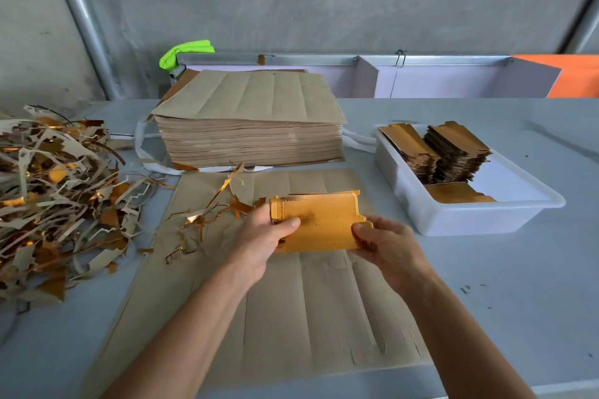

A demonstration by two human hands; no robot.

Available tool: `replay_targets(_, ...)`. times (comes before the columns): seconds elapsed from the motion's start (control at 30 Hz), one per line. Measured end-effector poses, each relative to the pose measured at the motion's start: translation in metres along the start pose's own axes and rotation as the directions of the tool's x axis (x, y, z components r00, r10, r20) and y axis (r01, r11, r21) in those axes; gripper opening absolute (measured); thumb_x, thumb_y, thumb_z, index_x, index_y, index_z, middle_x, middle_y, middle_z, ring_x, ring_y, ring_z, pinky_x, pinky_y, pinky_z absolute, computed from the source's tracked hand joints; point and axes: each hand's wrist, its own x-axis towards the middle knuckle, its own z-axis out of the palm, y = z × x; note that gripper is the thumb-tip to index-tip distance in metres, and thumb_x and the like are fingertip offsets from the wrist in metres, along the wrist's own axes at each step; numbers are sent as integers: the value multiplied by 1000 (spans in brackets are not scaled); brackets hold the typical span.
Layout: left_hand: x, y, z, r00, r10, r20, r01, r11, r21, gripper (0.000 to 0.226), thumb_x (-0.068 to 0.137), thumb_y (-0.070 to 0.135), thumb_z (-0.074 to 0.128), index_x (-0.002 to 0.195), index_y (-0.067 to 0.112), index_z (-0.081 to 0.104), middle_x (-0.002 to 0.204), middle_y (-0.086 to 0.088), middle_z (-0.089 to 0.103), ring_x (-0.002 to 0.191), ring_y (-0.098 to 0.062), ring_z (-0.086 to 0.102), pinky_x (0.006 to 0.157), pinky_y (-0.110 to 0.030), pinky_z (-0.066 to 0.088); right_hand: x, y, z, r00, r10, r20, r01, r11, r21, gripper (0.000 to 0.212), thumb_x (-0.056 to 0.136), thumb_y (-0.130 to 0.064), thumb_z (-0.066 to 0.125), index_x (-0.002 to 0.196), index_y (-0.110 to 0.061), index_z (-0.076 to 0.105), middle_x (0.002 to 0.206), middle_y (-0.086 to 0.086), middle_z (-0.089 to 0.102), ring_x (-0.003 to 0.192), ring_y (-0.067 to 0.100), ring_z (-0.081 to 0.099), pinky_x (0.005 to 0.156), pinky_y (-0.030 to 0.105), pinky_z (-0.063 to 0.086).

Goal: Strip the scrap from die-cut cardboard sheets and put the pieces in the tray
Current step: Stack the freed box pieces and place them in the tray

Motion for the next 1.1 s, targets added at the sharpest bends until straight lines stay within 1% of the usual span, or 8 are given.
replay_targets(0.1, 2, 12, -3, 999, -7, 35, 9, 999, -38, 16, 88, 10, 63, 100, 19, 61, 113, -10, 65, 106, -27, 60, 91, -46, 50, 2, -6, 2, 999, -18, -28, 20, 998, 64, 17, 87, 4, 60, 102, -3, 63, 92, 11, 67, 82, 21, 67, 64, 27, 57)
replay_targets(0.23, 2, 17, 1, 998, -3, 61, 13, 985, -173, 16, 95, 9, 52, 105, 16, 61, 112, -9, 65, 98, -24, 64, 67, -36, 57, 1, -14, -1, 998, -53, -23, 56, 989, 137, 14, 86, 4, 61, 96, -5, 64, 85, 8, 68, 72, 16, 69, 61, 26, 57)
replay_targets(0.37, 4, 22, 14, 998, 25, 57, -18, 993, -118, 20, 97, 8, 49, 112, 14, 60, 114, -9, 64, 103, -27, 63, 68, -38, 59, 0, -20, -10, 998, -37, -50, 44, 988, 151, 15, 85, 2, 62, 98, -5, 64, 90, 9, 68, 77, 18, 69, 61, 27, 57)
replay_targets(0.47, 6, 30, 26, 995, 30, 95, -17, 990, -138, 20, 98, 7, 46, 110, 13, 61, 105, -8, 66, 91, -23, 66, 67, -38, 59, 0, -28, -21, 995, -42, -88, 54, 988, 143, 16, 86, 1, 62, 100, -6, 63, 95, 10, 67, 84, 22, 68, 62, 27, 57)
replay_targets(0.7, 14, 45, 66, 966, 144, 215, -143, 990, -19, 36, 83, -13, 60, 106, 15, 61, 88, -8, 72, 83, -21, 68, 59, -25, 56, 4, -57, -53, 983, -81, -165, 101, 988, 115, 16, 85, 3, 63, 94, -9, 62, 92, 9, 66, 81, 20, 66, 58, 25, 56)
replay_targets(0.93, 39, 74, 139, 967, 161, 197, -135, 981, -136, 48, 80, -17, 61, 121, 3, 47, 96, -14, 62, 85, -23, 65, 56, -27, 57, 21, -116, -107, 943, -199, -266, 188, 980, -66, 14, 82, 3, 67, 87, -10, 65, 86, 9, 66, 70, 19, 68, 55, 23, 56)
replay_targets(1.03, 53, 86, 172, 962, 155, 226, -132, 985, -112, 68, 81, -17, 59, 135, 17, 37, 93, -14, 57, 85, -27, 65, 56, -27, 57, 33, -140, -135, 906, -236, -352, 192, 969, -154, 16, 79, 3, 72, 87, -10, 66, 89, 11, 65, 71, 20, 67, 55, 23, 57)
replay_targets(1.1, 61, 86, 193, 957, 144, 252, -140, 990, -34, 68, 81, -16, 59, 134, 22, 40, 100, -16, 56, 88, -28, 64, 58, -29, 59, 40, -146, -151, 888, -242, -391, 158, 959, -233, 16, 79, 3, 72, 87, -9, 65, 88, 12, 65, 67, 19, 68, 52, 21, 56)
